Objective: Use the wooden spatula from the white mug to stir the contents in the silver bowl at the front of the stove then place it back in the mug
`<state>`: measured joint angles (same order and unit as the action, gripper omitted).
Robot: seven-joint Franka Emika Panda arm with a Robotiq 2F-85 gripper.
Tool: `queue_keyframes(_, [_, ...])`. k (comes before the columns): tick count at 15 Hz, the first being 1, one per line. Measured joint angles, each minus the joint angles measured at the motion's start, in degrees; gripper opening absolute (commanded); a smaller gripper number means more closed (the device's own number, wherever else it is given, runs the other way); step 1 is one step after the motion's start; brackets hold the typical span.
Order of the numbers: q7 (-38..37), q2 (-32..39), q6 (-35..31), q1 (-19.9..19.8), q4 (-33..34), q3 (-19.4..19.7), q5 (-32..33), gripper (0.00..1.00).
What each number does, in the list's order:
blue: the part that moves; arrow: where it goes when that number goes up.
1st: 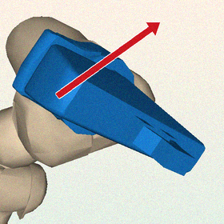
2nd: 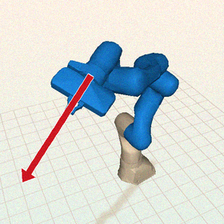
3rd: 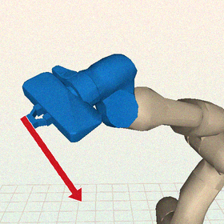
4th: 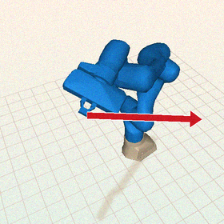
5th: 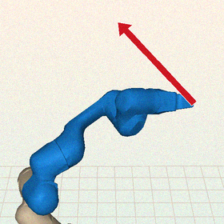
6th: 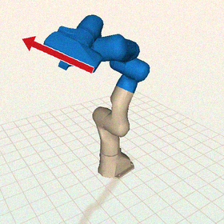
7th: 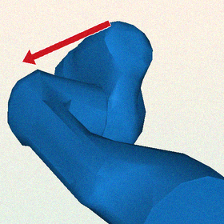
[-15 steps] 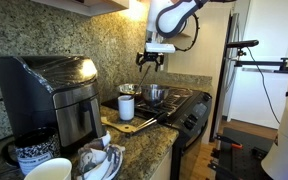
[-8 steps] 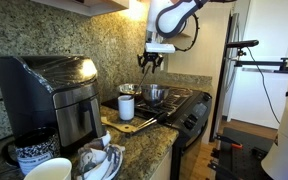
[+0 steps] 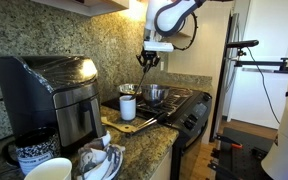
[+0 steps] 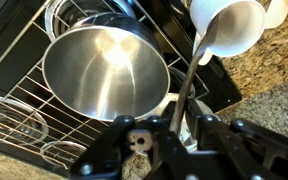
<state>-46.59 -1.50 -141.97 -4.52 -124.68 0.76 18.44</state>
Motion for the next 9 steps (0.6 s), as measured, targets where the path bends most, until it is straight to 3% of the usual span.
queue_keyframes(9, [0.01,0.66,-0.02,0.62,1.24,0.00,-0.04,0.06])
